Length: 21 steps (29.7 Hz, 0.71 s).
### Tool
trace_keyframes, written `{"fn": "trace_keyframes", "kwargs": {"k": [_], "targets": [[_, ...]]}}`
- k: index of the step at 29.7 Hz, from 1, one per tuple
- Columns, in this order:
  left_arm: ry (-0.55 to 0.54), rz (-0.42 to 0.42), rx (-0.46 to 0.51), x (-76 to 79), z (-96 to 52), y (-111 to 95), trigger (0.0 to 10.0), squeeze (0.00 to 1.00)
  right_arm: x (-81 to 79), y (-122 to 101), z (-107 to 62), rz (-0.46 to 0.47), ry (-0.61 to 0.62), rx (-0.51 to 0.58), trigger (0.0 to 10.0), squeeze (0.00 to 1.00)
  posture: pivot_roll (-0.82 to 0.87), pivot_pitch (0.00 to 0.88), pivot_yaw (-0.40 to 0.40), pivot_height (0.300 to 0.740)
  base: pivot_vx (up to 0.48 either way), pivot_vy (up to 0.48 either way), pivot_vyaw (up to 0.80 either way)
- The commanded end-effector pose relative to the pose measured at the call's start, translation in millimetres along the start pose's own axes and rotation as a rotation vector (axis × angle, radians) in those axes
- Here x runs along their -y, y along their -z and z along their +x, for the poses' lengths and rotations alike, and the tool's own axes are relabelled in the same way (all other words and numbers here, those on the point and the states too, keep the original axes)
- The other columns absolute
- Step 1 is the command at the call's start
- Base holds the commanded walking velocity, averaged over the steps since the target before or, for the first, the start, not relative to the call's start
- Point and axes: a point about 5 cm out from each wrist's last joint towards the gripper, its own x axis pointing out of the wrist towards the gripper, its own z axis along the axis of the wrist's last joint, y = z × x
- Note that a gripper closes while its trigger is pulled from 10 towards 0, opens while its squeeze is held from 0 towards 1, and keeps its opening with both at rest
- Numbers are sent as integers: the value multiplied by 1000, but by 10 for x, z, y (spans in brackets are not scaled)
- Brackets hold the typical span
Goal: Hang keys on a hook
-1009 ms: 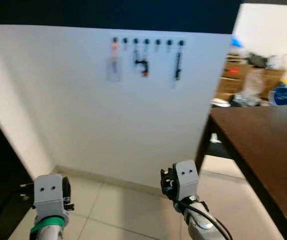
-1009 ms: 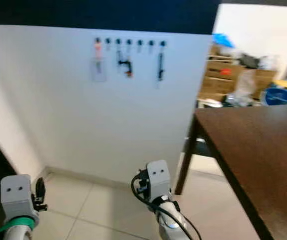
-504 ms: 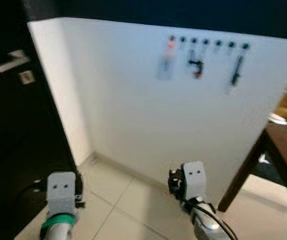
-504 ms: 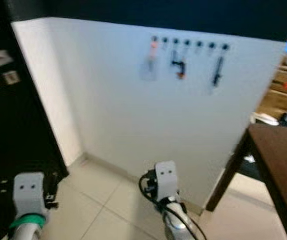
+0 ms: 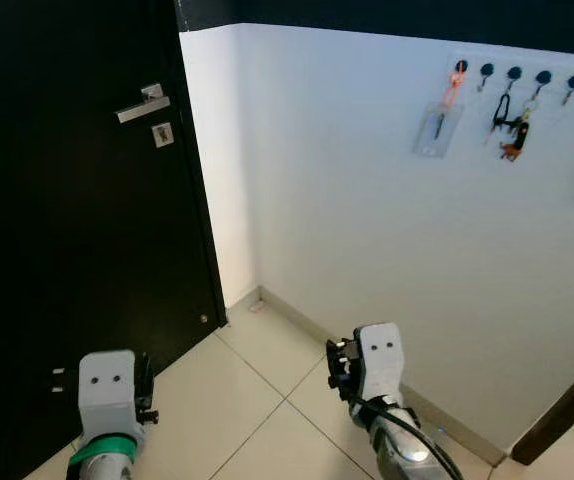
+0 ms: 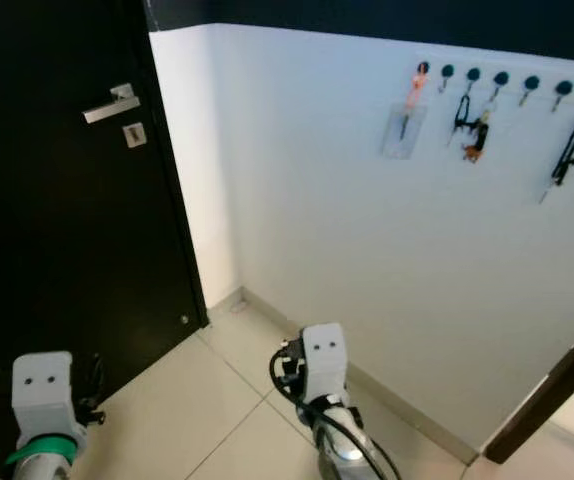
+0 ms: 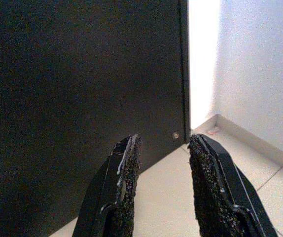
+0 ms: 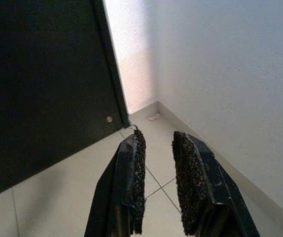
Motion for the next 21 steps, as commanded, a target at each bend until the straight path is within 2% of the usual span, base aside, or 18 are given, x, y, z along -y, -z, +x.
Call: {"fn": "trace_keyframes", "kwargs": {"k": [1,7,21], "targets": [[1,5,-21,-18,-11,36,10000,0,12,55,-25,29,8,-28,10000,0,-181,30,109,740,0,0,0],[23,-18,-29,-3,-25,37,10000,0,12,71,-26,30,5,-36,10000,0,-178,25,110,740,0,0,0],[48,-27,-23,16,-24,22,10000,0,10,70,-23,41,9,-35,10000,0,-172,28,114,740,0,444,0]]}}
